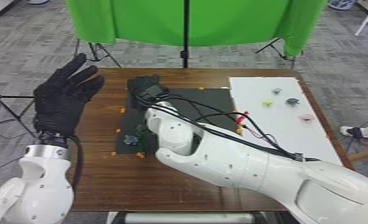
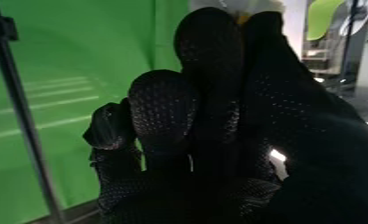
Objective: Arrange flowers
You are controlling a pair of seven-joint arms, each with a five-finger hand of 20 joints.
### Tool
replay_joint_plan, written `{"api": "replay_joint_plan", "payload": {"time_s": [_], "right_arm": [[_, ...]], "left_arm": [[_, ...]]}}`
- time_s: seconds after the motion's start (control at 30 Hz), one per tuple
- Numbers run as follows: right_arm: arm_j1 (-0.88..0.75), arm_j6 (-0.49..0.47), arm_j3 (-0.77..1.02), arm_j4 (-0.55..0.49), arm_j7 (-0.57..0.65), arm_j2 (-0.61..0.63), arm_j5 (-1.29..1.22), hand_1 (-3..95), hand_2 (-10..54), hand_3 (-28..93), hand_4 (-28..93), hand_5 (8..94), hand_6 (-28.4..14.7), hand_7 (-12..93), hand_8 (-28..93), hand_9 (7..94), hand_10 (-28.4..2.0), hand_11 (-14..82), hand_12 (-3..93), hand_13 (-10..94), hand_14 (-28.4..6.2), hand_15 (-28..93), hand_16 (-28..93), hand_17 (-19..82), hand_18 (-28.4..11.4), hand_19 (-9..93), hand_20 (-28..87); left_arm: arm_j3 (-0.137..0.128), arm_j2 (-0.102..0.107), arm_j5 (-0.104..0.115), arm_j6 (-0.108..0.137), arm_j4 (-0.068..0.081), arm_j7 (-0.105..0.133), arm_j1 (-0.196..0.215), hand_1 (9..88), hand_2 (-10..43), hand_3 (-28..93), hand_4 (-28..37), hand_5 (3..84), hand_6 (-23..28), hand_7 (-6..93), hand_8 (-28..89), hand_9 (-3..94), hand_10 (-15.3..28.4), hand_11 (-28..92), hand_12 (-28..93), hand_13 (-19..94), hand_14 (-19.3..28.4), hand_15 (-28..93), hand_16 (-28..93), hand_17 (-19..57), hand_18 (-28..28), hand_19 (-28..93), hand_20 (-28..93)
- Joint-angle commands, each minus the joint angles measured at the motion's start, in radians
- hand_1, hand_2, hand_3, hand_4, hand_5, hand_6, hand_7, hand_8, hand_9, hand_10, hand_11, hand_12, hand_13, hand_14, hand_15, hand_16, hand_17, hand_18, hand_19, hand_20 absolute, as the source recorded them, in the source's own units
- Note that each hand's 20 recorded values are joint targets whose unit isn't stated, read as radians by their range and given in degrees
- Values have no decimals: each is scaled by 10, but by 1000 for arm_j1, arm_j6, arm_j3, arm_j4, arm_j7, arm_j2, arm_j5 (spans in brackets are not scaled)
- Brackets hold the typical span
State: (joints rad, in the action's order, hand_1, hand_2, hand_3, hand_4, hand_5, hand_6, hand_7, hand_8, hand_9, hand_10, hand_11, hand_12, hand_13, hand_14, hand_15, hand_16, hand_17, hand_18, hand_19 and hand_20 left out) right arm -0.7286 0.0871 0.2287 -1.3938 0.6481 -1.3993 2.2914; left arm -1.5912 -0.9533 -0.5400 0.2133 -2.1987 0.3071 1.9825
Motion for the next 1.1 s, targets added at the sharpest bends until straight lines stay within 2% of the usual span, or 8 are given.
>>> {"api": "replay_joint_plan", "payload": {"time_s": [0.03,0.17,0.33,0.47,0.73,0.97,1.07,1.1], "right_arm": [[73,-5,-105,22,23,4,-20,531,-95,629,-283,839,47,154,4,878,-82,368,246,711,-77,777,196,284,-224,929,523],[105,-15,-141,24,44,-3,-38,531,-95,599,-283,821,46,150,-2,862,-82,386,232,702,-76,781,195,279,-223,928,522],[44,-79,-46,48,14,-25,51,534,-95,534,-282,737,51,150,-39,822,-89,424,194,683,-74,791,191,270,-220,926,522],[-4,-157,14,45,-5,-31,86,517,-95,534,-283,703,53,147,-55,811,-93,433,196,675,-76,798,189,268,-222,928,520],[-3,-160,-14,27,29,-18,52,494,-95,568,-283,671,56,154,-132,792,-98,440,190,661,-82,807,175,256,-223,926,524],[-31,-187,26,13,-4,-13,48,451,-95,629,-283,628,49,156,-134,770,-104,449,190,644,-88,811,173,242,-227,920,530],[-51,-253,75,13,-25,-23,69,384,-95,700,-283,565,41,156,-132,736,-109,472,192,624,-96,824,170,227,-229,912,542],[-81,-283,129,19,-57,-37,106,365,-95,719,-283,529,31,156,-132,717,-114,490,188,614,-101,834,164,219,-230,908,550]], "left_arm": [[10,1,-9,-27,10,-6,-2,241,63,804,-235,396,112,128,-91,364,214,268,109,284,284,550,-103,-79,262,587,150],[15,5,-7,-28,11,0,-2,241,63,804,-235,396,112,129,-91,364,215,268,109,284,284,550,-103,-79,262,587,150],[21,-20,-19,-33,23,-42,-39,240,64,804,-235,398,113,129,-91,364,214,268,110,284,284,549,-103,-79,262,587,150],[21,-25,-20,-32,23,-43,-39,241,64,803,-235,401,115,125,-90,364,214,268,110,284,284,549,-103,-79,262,587,150],[7,-19,-17,-35,13,-32,3,241,63,804,-235,402,115,125,-89,364,214,268,110,283,284,548,-103,-79,262,587,149],[-3,-29,-22,-44,14,-50,11,242,64,804,-235,401,114,126,-89,364,214,268,110,284,284,549,-102,-79,262,587,149],[7,-30,-21,-44,22,-48,-12,242,64,805,-235,401,114,126,-89,364,214,268,110,284,284,549,-103,-79,262,587,149],[12,-37,-25,-43,26,-60,-31,242,64,804,-235,401,114,126,-89,364,215,268,110,284,284,549,-103,-79,262,587,149]]}}
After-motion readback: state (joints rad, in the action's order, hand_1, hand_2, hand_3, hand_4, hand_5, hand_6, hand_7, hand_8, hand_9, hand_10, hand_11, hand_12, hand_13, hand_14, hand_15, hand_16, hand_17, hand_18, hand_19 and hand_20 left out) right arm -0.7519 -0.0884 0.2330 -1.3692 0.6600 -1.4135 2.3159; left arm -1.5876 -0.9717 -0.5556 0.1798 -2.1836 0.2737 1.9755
